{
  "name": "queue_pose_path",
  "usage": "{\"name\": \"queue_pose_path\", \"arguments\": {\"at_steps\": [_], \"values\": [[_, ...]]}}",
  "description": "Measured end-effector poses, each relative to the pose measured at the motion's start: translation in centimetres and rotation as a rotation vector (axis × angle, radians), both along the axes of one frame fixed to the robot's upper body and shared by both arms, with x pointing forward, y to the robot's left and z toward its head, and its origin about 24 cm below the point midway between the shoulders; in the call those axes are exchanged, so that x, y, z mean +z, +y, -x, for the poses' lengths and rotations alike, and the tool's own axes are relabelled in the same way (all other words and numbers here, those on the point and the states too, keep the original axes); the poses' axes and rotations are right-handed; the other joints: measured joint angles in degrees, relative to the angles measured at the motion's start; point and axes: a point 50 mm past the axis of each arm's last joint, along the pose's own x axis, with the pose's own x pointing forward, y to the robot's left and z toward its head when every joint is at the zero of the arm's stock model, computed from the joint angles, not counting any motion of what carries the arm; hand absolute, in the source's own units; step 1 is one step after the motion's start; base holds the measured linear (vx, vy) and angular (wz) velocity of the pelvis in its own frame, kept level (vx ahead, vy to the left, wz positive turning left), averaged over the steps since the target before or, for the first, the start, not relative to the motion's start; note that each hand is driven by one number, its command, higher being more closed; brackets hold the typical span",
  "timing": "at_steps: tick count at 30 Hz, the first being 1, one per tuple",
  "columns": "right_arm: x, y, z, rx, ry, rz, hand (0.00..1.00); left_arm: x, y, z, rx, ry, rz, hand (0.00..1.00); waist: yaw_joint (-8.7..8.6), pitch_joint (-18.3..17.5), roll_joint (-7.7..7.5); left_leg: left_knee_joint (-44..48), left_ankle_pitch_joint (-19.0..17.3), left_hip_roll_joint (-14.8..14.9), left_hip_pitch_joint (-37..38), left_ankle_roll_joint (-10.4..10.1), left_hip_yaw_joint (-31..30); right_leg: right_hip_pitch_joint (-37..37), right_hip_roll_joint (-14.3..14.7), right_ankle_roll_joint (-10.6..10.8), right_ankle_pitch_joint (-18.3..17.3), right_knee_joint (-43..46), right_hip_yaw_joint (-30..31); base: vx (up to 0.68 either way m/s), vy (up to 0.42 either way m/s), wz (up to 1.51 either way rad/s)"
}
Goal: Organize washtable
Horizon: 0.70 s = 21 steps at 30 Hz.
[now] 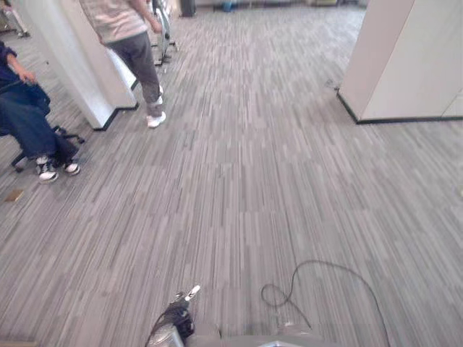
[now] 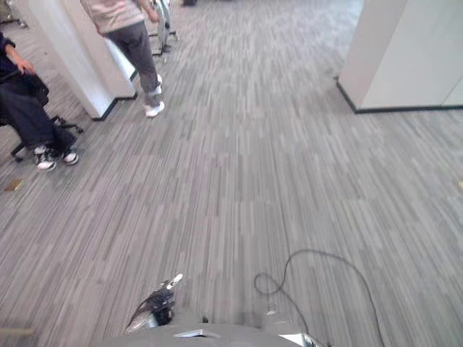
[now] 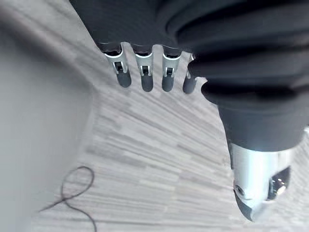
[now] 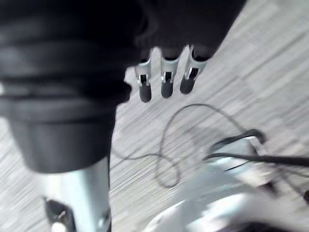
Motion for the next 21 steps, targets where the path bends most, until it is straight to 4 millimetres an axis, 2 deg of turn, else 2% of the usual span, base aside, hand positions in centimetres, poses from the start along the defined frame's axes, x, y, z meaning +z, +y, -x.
{"name": "queue_pose_path", "arguments": {"at_steps": [1, 2, 3, 4, 5, 6, 7, 8, 9, 10, 11, 12, 13, 14, 15, 16, 17, 18, 19, 20, 21], "values": [[0.6, 0.7, -3.2, 0.068, -0.091, 0.013, 0.0, 0.2, 1.0, -0.2, 0.004, -0.009, -0.033, 0.0, 0.85, 0.1, -0.36, -10.8, -2.8, -0.6, -4.6, -0.2, 1.0, 2.6, -0.5, 0.7, -0.2, -2.7, 2.1, 0.14, -0.03, -0.98], [0.9, 1.0, -4.4, 0.097, -0.121, 0.015, 0.0, 0.2, 1.2, -0.1, -0.004, -0.001, -0.042, 0.0, 1.19, 0.0, -0.62, -18.6, -3.4, -1.1, -5.6, -0.5, 1.5, 4.0, -1.0, 1.1, -0.5, -3.9, 3.1, -0.2, 0.079, -1.0], [1.4, 1.7, -6.5, 0.145, -0.18, 0.016, 0.0, 0.0, 1.3, 0.7, 0.003, 0.029, -0.047, 0.0, 1.82, 0.2, -0.75, -36.1, -2.2, -1.8, -6.0, -0.7, 2.7, 7.4, -2.2, 2.3, -1.1, -5.9, 5.4, -0.18, 0.111, -0.89], [1.7, 2.0, -7.4, 0.164, -0.211, 0.017, 0.0, -0.3, 1.1, 1.7, 0.004, 0.062, -0.044, 0.0, 2.38, 0.0, -0.04, -48.7, 0.6, -1.9, -5.5, -1.3, 3.0, 10.0, -2.6, 2.7, -1.4, -7.1, 6.7, 0.1, 0.181, -1.04], [1.7, 2.0, -7.5, 0.186, -0.216, 0.023, 0.0, -0.7, 0.4, 2.8, -0.011, 0.105, -0.035, 0.0, 3.31, -1.0, 1.65, -59.0, 4.1, -1.4, -5.6, -3.7, 0.8, 12.8, -2.2, 2.6, -1.5, -8.1, 8.9, 0.31, 0.178, -0.79], [1.6, 2.2, -7.3, 0.19, -0.21, 0.019, 0.0, -0.8, 0.4, 3.4, -0.004, 0.122, -0.034, 0.0, 3.7, -1.0, 1.61, -56.9, 7.7, -1.5, -6.2, -3.7, -0.2, 14.3, -2.5, 2.5, -1.5, -8.2, 10.1, 0.67, 0.214, -0.65], [1.0, 3.1, -6.5, 0.187, -0.178, -0.014, 0.0, -0.8, 1.0, 4.3, -0.007, 0.152, -0.055, 0.0, 4.03, -1.9, 0.61, -54.1, 12.7, -3.1, -6.3, -1.5, 0.4, 14.7, -3.8, 2.7, -1.0, -5.7, 11.2, 0.74, 0.186, -0.13], [0.4, 3.9, -5.4, 0.174, -0.136, -0.045, 0.0, -0.7, 2.3, 4.6, -0.004, 0.173, -0.091, 0.0, 3.33, -3.2, -3.14, -53.3, 11.9, -6.1, -6.1, 0.6, 2.0, 11.6, -6.7, 3.6, 0.9, 1.4, 10.9, 0.79, 0.162, 0.08], [0.1, 4.0, -4.7, 0.158, -0.109, -0.054, 0.0, -0.7, 2.7, 4.6, 0.004, 0.179, -0.1, 0.0, 3.2, -3.5, -4.44, -53.0, 10.9, -7.8, -5.5, 2.1, 2.2, 8.8, -8.0, 6.1, 2.8, 7.7, 11.1, 0.66, 0.109, 0.5], [-0.5, 3.8, -3.2, 0.11, -0.056, -0.068, 0.0, -0.7, 3.1, 4.5, 0.018, 0.184, -0.106, 0.0, 2.63, -2.8, -5.61, -52.3, 8.2, -10.5, -3.2, 4.4, 2.0, 4.3, -8.7, 9.5, 11.2, 19.8, 11.2, 0.49, 0.1, 0.63], [-0.9, 3.5, -1.6, 0.042, -0.015, -0.085, 0.0, -0.7, 3.2, 4.5, 0.046, 0.185, -0.102, 0.0, 1.78, -2.6, -5.77, -52.3, 6.5, -12.2, -0.6, 5.0, 1.2, 1.7, -8.7, 13.7, 21.6, 26.9, 11.7, 0.47, 0.128, 0.75], [-1.0, 2.8, -0.9, -0.018, 0.003, -0.086, 0.0, -0.7, 3.2, 4.6, 0.054, 0.189, -0.102, 0.0, 1.1, -2.3, -5.49, -53.0, 4.1, -13.7, 3.3, 5.8, 0.2, -2.2, -9.2, 16.4, 25.1, 36.0, 11.9, 0.33, 0.095, 0.59], [-1.0, 2.3, -0.5, -0.028, 0.012, -0.078, 0.0, -0.7, 3.1, 4.6, 0.044, 0.192, -0.102, 0.0, 0.84, -2.2, -5.38, -53.7, 3.3, -14.3, 5.6, 5.9, -0.4, -4.3, -9.7, 15.0, 23.1, 40.3, 10.6, 0.25, 0.057, 0.46], [-1.0, 1.7, 0.5, -0.064, 0.031, -0.073, 0.0, -0.7, 2.7, 4.2, 0.014, 0.183, -0.097, 0.0, 0.56, -1.8, -4.23, -55.8, 1.8, -14.7, 10.3, 6.3, -1.7, -8.6, -10.7, 12.1, 17.4, 45.6, 7.6, 0.11, 0.001, 0.38], [-1.0, 1.4, 1.5, -0.099, 0.046, -0.07, 0.0, -0.7, 2.2, 3.5, -0.027, 0.167, -0.09, 0.0, 0.62, -1.1, -3.26, -58.6, 0.9, -14.3, 15.8, 6.5, -2.7, -11.8, -10.6, 9.7, 11.1, 44.9, 5.3, 0.04, -0.004, 0.29], [-1.1, 1.3, 2.0, -0.105, 0.059, -0.068, 0.0, -0.7, 2.1, 3.3, -0.038, 0.162, -0.083, 0.0, 0.76, -0.7, -2.37, -60.1, 0.6, -14.0, 18.2, 6.6, -3.1, -13.7, -10.7, 9.3, 8.5, 42.9, 4.2, -0.11, -0.009, 0.23], [-1.1, 1.0, 2.9, -0.129, 0.075, -0.062, 0.0, -0.8, 1.7, 3.0, -0.045, 0.153, -0.07, 0.0, 0.73, -0.8, -1.6, -62.7, 0.0, -13.0, 21.7, 7.0, -4.0, -16.7, -10.7, 9.0, 4.8, 35.8, 1.5, -0.25, 0.013, 0.29], [-1.1, 0.9, 3.7, -0.143, 0.093, -0.052, 0.0, -0.7, 1.3, 2.4, -0.045, 0.127, -0.064, 0.0, 0.53, -1.1, -0.81, -63.7, -1.1, -11.5, 23.9, 6.6, -4.7, -18.5, -10.7, 9.5, 4.0, 24.1, -1.7, -0.29, 0.038, 0.34], [-1.1, 1.0, 3.9, -0.145, 0.098, -0.053, 0.0, -0.5, 1.2, 2.0, -0.043, 0.106, -0.063, 0.0, 0.55, -1.0, -0.7, -63.5, -1.9, -11.0, 24.7, 6.2, -4.9, -19.0, -10.6, 10.5, 4.7, 17.4, -2.5, -0.31, 0.066, 0.51], [-1.2, 1.3, 4.3, -0.149, 0.107, -0.061, 0.0, -0.3, 1.1, 1.3, -0.039, 0.071, -0.065, 0.0, 0.45, -1.3, -1.54, -62.3, -3.6, -10.7, 25.2, 5.3, -5.4, -19.1, -10.6, 11.6, 8.4, 4.6, -2.5, -0.33, 0.044, 0.74], [-1.4, 2.3, 5.2, -0.14, 0.134, -0.08, 0.0, 0.0, 0.6, 0.5, -0.032, 0.024, -0.054, 0.0, 0.46, -2.2, -3.74, -60.3, -6.6, -11.0, 25.5, 3.1, -5.3, -19.1, -10.9, 11.1, 19.1, -3.2, -0.3, -0.27, -0.038, 0.76]]}}
